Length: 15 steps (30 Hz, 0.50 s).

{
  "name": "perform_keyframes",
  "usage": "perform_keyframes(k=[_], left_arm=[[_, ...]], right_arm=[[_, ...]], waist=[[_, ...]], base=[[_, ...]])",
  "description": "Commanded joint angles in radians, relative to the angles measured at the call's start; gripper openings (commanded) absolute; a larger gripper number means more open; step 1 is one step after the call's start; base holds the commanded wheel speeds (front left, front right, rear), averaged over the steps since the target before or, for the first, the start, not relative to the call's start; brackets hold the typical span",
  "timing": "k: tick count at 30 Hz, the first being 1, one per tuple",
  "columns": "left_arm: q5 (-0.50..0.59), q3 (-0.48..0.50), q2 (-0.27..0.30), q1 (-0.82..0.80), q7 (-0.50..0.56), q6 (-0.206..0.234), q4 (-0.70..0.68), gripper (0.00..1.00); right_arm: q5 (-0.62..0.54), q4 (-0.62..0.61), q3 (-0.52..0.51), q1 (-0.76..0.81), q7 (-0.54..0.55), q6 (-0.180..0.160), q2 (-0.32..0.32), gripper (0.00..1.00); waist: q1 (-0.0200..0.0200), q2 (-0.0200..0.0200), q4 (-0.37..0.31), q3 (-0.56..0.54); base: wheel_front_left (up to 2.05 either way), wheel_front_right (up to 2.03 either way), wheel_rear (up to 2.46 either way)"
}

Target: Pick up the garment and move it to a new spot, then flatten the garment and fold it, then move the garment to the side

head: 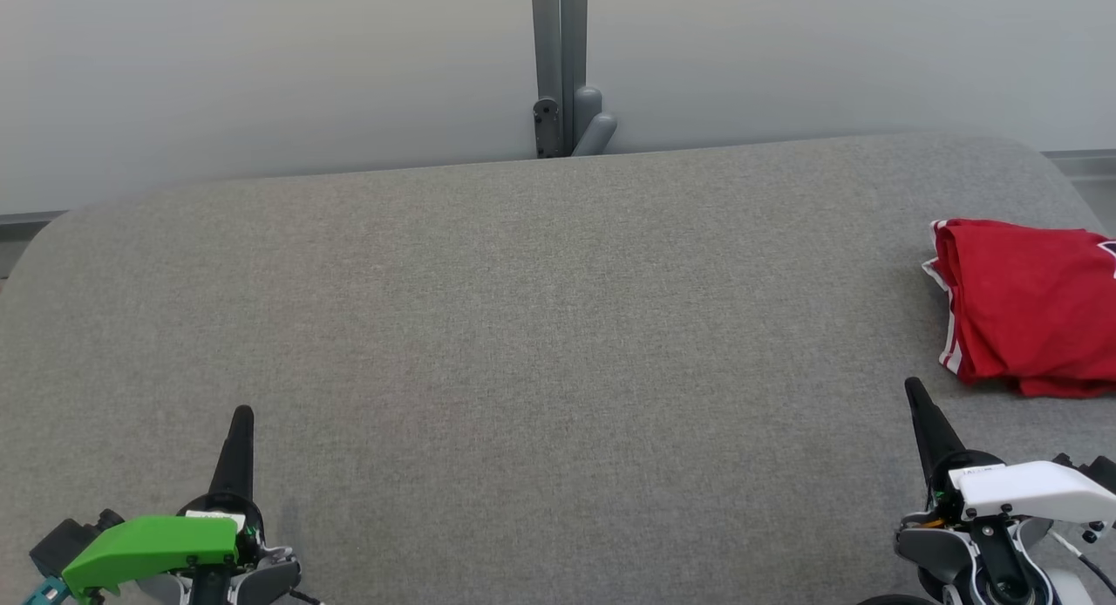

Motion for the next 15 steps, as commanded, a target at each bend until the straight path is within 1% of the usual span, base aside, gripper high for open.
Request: perform_keyframes(k=[1,15], left_arm=[[-0.018,0.004,0.007,-0.022,0.004,-0.009,-0.01,0.0],[-0.121,0.013,0.007,-0.041,0.032,-0.008,-0.013,0.0]], right_arm=[[0.023,-0.009,-0.002,-0.016,0.007,0.0,-0.006,0.0],[0.135,-0.01,-0.004,-0.026,0.033,0.0,-0.006,0.0]], waist=[[0.0,0.0,0.0,0.0],[0.0,0.0,-0.001,0.006]], base=[[0.0,0.0,0.0],[0.0,0.0,0.0]])
